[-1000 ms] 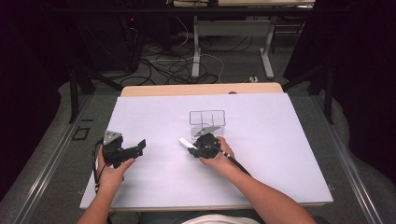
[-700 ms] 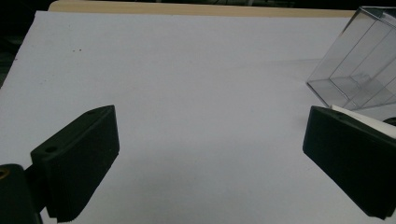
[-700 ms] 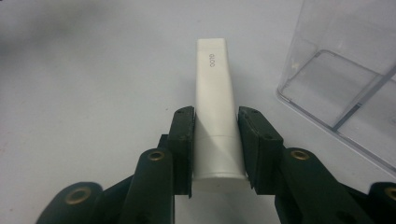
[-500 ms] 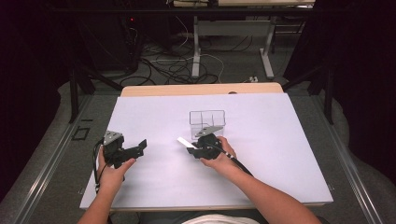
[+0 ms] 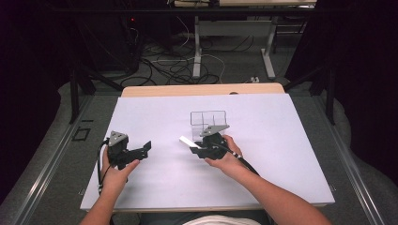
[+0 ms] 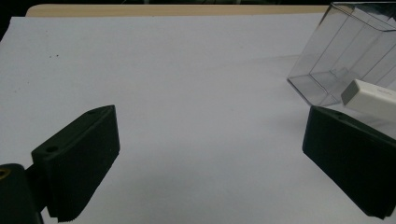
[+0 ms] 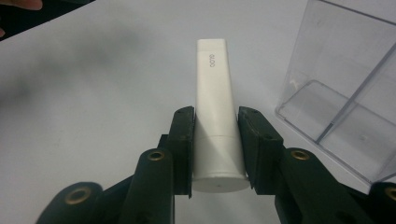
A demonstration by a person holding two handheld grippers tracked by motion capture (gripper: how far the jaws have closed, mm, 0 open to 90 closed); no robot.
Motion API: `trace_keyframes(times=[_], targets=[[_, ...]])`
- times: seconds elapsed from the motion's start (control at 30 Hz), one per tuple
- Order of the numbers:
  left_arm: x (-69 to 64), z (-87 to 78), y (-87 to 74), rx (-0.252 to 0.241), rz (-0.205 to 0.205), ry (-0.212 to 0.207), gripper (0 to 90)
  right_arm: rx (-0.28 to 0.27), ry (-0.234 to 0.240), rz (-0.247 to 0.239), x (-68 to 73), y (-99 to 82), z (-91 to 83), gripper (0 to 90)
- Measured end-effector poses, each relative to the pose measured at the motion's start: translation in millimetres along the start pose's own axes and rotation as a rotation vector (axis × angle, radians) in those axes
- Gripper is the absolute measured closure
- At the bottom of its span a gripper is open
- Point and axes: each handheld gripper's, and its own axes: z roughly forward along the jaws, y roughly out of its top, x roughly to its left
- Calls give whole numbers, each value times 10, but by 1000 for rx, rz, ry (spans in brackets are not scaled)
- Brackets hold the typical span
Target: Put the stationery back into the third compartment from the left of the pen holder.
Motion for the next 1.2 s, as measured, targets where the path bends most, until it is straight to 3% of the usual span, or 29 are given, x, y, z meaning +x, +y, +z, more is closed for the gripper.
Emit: trace_keyframes(times=[0.37, 0.57, 0.7, 0.77, 0.83, 1.2], targets=[[-112, 27, 4, 9, 84, -22, 65, 74, 38, -45, -11, 12, -106, 669], [-164, 49, -3, 19, 111, -32, 74, 80, 26, -146, 18, 10, -144, 668], [-202, 57, -1, 31, 153, -48, 74, 125, 32, -233, 76, 3, -159, 669], [-231, 61, 0, 34, 174, -58, 76, 146, 30, -247, 97, 13, -175, 669], [-259, 64, -3, 39, 194, -68, 79, 164, 34, -248, 103, 34, -193, 669], [-390, 82, -20, 53, 252, -100, 109, 287, 97, -155, 25, 161, -284, 669]])
